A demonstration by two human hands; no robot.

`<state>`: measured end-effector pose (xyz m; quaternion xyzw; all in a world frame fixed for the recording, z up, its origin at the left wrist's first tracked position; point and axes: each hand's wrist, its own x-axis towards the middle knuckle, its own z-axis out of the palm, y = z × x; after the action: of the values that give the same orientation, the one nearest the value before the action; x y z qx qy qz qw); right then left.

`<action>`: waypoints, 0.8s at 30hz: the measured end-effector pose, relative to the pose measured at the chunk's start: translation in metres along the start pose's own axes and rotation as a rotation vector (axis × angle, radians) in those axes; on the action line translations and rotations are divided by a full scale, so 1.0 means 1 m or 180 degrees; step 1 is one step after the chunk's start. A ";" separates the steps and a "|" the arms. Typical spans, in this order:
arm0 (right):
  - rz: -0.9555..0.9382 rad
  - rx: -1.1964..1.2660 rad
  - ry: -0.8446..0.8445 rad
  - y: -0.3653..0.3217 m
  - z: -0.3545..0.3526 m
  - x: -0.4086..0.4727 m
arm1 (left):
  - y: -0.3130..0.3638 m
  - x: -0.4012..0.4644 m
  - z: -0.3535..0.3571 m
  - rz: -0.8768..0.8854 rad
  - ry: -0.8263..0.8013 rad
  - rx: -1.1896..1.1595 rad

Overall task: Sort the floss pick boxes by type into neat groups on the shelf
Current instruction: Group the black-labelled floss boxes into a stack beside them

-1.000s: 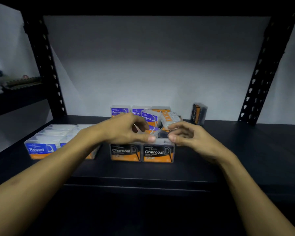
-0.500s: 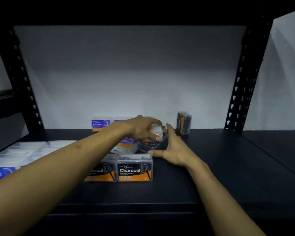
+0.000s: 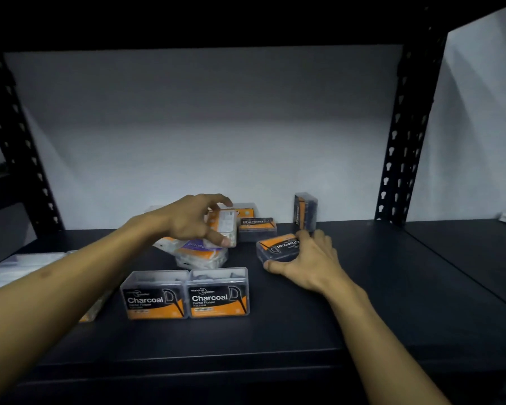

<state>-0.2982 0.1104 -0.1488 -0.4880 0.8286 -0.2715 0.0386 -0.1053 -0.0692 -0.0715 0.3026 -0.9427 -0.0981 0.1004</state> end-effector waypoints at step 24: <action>-0.0633 0.0072 0.0047 0.030 -0.019 0.000 | 0.060 0.090 0.042 0.0350 -0.0690 0.0922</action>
<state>-0.3280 0.1299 -0.1474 -0.5655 0.7732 -0.2869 0.0109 -0.2209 -0.0694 -0.0854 0.2496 -0.9674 0.0123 -0.0412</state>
